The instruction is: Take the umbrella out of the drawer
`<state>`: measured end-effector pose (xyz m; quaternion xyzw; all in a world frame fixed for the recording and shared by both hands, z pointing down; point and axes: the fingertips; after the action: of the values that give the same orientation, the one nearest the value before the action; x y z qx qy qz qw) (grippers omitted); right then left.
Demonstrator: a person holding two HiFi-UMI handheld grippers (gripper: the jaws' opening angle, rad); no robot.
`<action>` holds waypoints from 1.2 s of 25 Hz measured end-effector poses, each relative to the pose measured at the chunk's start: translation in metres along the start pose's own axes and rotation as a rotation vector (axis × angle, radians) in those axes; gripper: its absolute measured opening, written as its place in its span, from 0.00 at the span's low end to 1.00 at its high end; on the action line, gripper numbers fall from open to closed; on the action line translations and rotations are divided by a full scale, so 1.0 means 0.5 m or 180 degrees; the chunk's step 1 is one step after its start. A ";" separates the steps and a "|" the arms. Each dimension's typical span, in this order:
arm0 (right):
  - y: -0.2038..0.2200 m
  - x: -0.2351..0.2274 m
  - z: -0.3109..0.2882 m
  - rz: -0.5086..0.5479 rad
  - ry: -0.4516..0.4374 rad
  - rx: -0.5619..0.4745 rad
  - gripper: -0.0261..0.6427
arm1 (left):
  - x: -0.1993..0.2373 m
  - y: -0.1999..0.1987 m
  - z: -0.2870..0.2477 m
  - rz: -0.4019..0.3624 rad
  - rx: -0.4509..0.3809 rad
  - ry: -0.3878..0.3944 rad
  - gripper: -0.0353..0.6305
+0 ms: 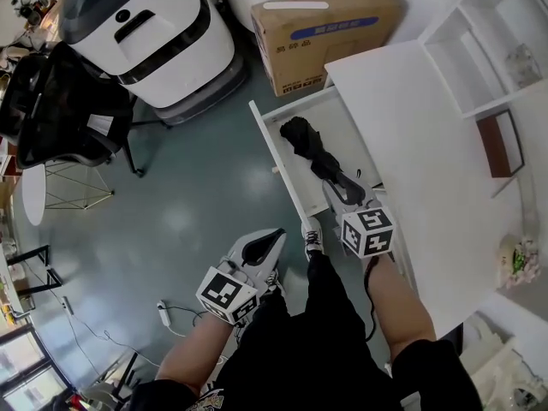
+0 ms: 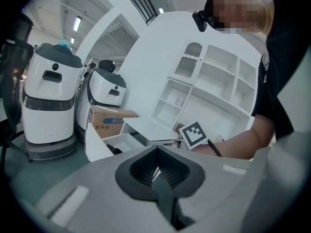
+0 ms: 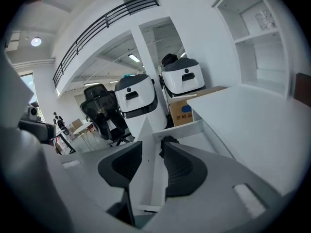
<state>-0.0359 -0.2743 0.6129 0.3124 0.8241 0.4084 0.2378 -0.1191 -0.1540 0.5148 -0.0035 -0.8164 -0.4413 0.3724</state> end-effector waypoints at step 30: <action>0.263 -0.134 -0.336 0.0813 -0.0328 0.1426 0.47 | 0.084 0.050 -0.088 0.0204 0.0174 -0.0077 0.05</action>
<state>-0.0562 -0.3478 0.8231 0.4791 0.8347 0.2260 0.1510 -0.1146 -0.1840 0.5732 -0.0248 -0.8321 -0.4065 0.3764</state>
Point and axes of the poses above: the fingertips, and each gripper's own axes: z backward along the fingers, x to its left, y out of its underside, and after that the axes turned 13 degrees about z, right-handed
